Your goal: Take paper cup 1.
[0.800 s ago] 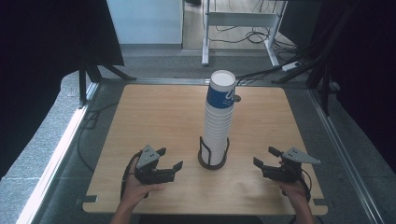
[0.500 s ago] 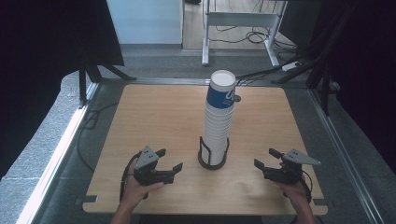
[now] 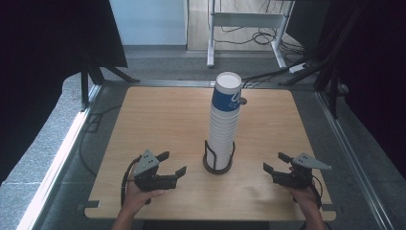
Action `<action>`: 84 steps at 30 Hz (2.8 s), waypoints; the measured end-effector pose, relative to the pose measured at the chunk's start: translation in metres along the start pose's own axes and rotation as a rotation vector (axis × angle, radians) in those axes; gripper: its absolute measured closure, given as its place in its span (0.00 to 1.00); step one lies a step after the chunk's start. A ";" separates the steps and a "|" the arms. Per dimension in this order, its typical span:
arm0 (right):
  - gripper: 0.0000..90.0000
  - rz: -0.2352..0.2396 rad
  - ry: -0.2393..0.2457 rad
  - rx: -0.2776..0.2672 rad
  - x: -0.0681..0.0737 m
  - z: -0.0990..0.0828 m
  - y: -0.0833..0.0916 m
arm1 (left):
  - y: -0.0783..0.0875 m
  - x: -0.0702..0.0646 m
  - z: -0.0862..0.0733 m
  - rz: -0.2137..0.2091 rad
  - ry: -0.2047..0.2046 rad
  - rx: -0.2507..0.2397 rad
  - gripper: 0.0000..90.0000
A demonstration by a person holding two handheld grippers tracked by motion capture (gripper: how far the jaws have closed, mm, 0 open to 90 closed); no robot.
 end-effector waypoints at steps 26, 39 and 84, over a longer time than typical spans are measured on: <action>0.25 0.054 0.035 -0.005 0.012 0.002 0.002 | -0.058 -0.027 0.061 -0.115 -0.063 0.010 0.16; 0.25 0.086 0.060 0.033 0.018 -0.003 -0.003 | -0.084 -0.036 0.075 -0.123 -0.137 0.020 0.12; 0.23 0.188 0.066 -0.108 0.025 0.075 0.011 | -0.123 -0.048 0.078 -0.130 -0.170 0.068 0.14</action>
Point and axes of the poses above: each handheld gripper's, and its own axes: y roughly backward along the jaws, z roughly out of its top, x roughly to its left, the point moved 6 cm from there along -y, roughly forward along the jaws, and after that the axes turned 10 degrees about y, right-handed, at the moved point
